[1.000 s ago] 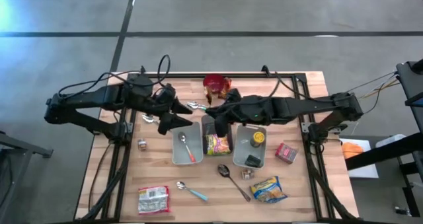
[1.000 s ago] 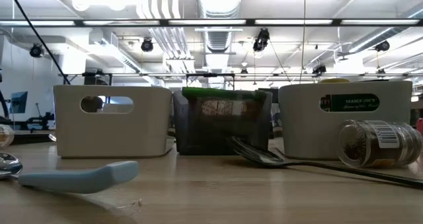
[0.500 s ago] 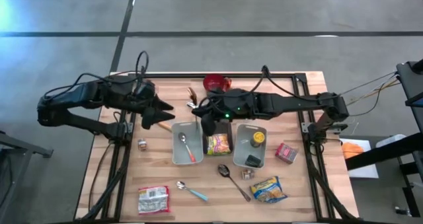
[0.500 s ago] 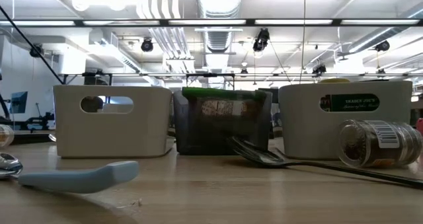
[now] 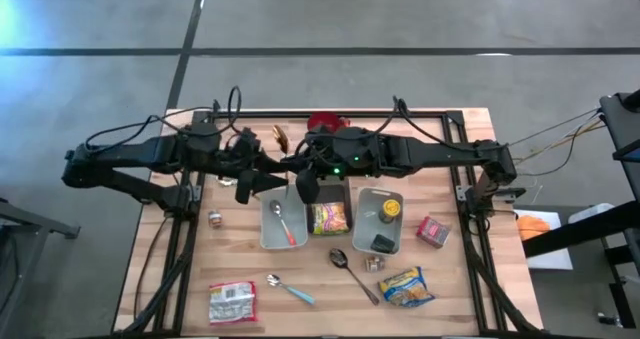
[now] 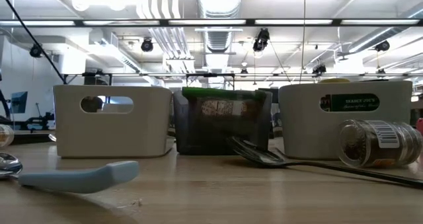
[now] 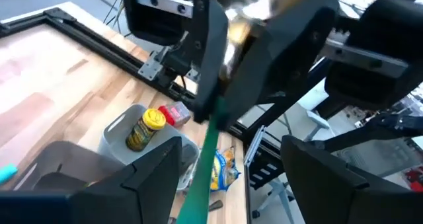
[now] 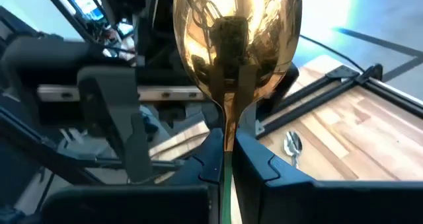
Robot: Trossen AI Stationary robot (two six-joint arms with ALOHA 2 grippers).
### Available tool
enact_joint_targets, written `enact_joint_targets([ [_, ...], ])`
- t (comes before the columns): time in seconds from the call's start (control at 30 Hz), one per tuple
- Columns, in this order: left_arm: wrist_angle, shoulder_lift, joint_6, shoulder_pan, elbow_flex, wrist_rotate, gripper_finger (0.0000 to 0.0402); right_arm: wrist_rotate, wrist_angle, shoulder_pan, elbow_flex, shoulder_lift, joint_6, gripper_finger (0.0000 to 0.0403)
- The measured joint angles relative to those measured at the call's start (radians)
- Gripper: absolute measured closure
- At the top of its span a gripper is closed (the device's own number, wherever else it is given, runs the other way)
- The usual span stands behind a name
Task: Pick & Place Food Item
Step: Put the green spoon into the left gray bin
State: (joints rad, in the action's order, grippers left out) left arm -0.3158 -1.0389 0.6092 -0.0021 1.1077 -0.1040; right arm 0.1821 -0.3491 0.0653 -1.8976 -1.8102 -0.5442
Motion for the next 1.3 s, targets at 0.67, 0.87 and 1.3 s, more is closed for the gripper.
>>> enact_joint_targets([
  [0.67, 0.012, -0.048, 0.016, 0.0, -0.003, -0.039, 0.0385, -0.055, 0.002, 0.0, -0.006, 0.0, -0.006, 0.0392],
  [0.87, 0.013, -0.049, 0.035, 0.0, -0.003, -0.049, 0.0389, -0.056, -0.015, 0.0, -0.006, 0.001, 0.01, 0.0363],
  [1.3, 0.019, -0.011, 0.039, 0.0, -0.003, -0.035, 0.0398, -0.06, -0.022, 0.007, -0.006, 0.016, 0.032, 0.0243],
])
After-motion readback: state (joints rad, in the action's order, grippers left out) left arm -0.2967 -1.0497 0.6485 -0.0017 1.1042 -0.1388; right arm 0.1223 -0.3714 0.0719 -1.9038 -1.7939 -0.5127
